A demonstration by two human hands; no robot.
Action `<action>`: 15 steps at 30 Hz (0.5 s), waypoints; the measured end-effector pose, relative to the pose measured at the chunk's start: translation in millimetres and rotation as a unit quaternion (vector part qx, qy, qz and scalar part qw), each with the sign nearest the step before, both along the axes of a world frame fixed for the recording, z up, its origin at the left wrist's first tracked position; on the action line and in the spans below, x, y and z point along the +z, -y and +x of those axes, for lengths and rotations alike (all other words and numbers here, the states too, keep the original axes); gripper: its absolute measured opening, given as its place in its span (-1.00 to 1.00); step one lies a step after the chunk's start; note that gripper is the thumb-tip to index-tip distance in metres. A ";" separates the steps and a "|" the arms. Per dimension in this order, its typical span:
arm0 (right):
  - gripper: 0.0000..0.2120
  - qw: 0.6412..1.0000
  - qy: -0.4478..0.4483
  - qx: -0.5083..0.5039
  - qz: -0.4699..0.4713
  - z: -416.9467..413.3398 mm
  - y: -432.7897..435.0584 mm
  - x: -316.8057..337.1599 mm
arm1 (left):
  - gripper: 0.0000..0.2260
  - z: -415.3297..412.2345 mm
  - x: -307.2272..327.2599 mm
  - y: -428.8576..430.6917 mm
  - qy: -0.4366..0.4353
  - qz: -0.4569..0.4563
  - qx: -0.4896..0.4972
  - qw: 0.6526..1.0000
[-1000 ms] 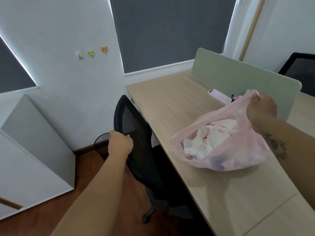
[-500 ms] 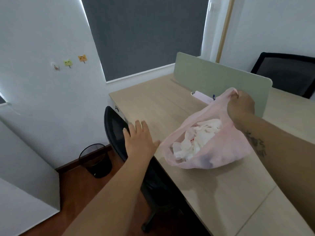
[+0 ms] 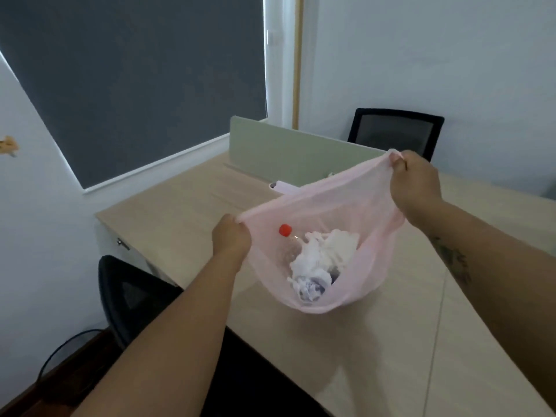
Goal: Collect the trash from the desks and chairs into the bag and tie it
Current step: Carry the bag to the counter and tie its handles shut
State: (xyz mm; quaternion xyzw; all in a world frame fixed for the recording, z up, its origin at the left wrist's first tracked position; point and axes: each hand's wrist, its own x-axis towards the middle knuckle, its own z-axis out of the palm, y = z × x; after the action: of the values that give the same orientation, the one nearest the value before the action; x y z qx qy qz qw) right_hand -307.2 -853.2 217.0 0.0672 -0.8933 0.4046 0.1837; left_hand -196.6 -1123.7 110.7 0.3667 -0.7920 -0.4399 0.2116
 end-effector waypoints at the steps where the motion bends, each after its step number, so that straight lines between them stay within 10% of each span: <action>1: -0.71 1.000 -0.008 -0.008 0.005 -2.7 1.0 7.2 | -0.88 -5.9 20.3 8.3 -0.022 -0.003 0.007 1.000; 10: -0.63 0.994 -0.090 0.048 0.027 -24.3 62.1 76.4 | -0.81 39.6 192.6 107.3 -0.028 -0.288 0.058 0.956; 15: -0.64 0.972 -0.150 0.184 0.006 -2.3 154.2 122.1 | -0.87 145.0 267.0 151.1 0.089 -0.484 0.211 0.845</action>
State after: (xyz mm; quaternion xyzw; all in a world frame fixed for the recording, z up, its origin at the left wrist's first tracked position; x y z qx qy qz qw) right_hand -309.6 -1007.4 339.1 0.2910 -0.8305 0.4113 0.2375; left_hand -51.6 -1274.8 377.7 0.4133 -0.8233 0.0886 0.3787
